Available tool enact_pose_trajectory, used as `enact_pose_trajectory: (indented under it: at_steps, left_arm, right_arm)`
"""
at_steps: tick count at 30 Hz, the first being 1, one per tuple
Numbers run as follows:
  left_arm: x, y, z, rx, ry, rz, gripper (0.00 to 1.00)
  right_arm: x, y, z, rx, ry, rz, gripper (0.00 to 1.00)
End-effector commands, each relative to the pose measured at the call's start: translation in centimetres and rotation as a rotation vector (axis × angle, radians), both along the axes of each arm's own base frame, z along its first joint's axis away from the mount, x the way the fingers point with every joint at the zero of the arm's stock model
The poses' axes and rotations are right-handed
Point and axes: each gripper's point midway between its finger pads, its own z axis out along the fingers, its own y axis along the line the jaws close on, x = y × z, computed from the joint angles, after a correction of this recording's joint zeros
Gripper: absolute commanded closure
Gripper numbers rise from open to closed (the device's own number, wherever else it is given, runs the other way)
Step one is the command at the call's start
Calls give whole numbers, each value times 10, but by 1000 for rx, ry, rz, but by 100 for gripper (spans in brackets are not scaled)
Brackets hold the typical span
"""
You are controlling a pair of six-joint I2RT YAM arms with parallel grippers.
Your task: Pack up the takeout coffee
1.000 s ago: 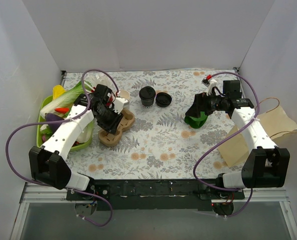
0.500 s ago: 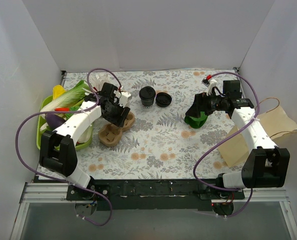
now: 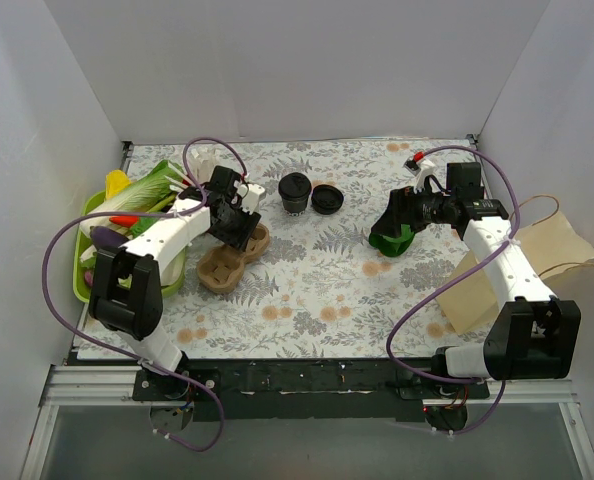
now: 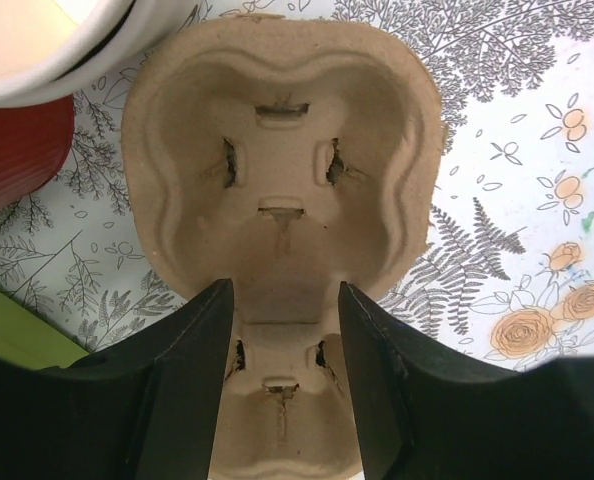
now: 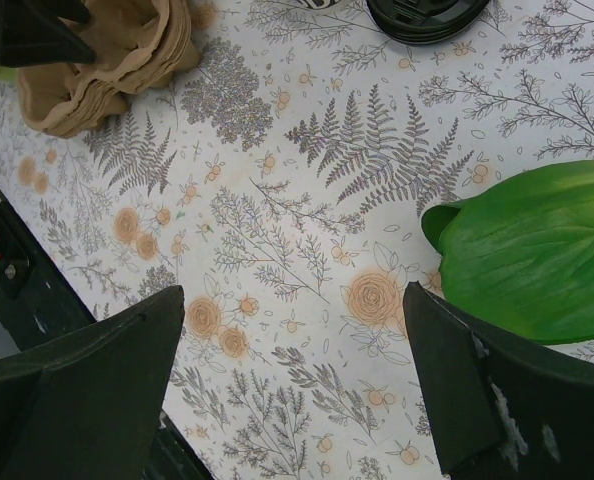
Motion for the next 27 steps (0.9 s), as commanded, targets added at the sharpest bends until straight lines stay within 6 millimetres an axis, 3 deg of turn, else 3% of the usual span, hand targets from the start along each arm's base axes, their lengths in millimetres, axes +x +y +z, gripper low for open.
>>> enact_pose_trajectory:
  at_steps: [1,9,14,24,27]
  left_arm:
    - [18,-2,11,4,-60,12,55]
    - [14,0,0,20,-19,24,59]
    - [12,-1,0,12,-13,28,67]
    - [6,1,20,-7,-36,40,97]
    - [5,1,38,-24,-68,43,100]
  right_arm:
    - [3,-1,9,8,-38,-5,2]
    - [3,-1,9,4,-40,-7,2]
    - [2,-1,7,4,-37,-6,2]
    - [4,-1,5,5,-32,-9,2]
    - [5,-1,7,5,-34,-9,2]
